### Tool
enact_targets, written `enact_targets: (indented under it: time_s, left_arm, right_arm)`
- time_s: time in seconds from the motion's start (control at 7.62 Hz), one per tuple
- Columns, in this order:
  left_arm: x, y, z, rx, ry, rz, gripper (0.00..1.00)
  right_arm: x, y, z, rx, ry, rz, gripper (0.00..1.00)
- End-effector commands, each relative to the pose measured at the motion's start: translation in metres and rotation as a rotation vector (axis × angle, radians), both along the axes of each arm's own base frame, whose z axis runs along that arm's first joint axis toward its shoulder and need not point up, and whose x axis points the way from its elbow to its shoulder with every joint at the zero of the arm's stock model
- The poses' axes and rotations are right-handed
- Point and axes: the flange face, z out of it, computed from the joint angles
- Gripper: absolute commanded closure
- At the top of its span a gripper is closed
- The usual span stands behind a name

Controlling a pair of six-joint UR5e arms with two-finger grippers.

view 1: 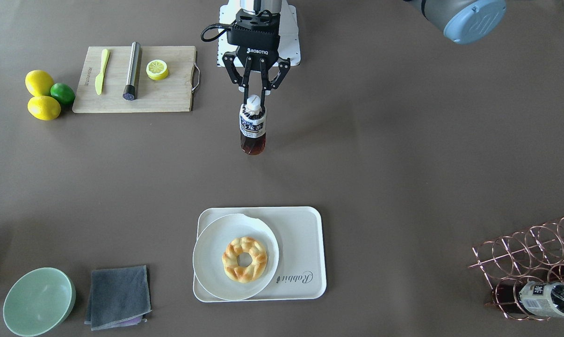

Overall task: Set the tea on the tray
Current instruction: 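Carry the tea bottle with the left gripper toward the white tray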

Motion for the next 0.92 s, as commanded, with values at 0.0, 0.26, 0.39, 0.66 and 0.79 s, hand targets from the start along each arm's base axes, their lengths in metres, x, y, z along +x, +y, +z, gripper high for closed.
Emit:
enact_targets:
  time_s: [0.0, 0.26, 0.39, 0.66, 0.79]
  left_arm:
    - [-0.001, -0.004, 0.016, -0.006, -0.026, -0.006, 1.00]
    - [0.002, -0.007, 0.025, 0.008, -0.049, -0.033, 1.00]
    - [0.002, -0.008, 0.025, 0.010, -0.053, -0.030, 1.00]
    - [0.003, -0.007, 0.032, 0.024, -0.066, -0.049, 0.95]
    - [0.004, -0.006, 0.034, 0.027, -0.067, -0.050, 0.76]
  right_arm:
    - [0.000, 0.000, -0.001, -0.003, -0.003, 0.006, 0.00]
    - [0.000, 0.000, 0.001, -0.009, 0.001, 0.006, 0.00]
    - [0.000, 0.000, 0.001, -0.010, 0.000, 0.007, 0.00]
    - [0.000, 0.001, 0.002, -0.013, -0.001, 0.008, 0.00]
    - [0.000, 0.001, 0.002, -0.013, -0.002, 0.008, 0.00]
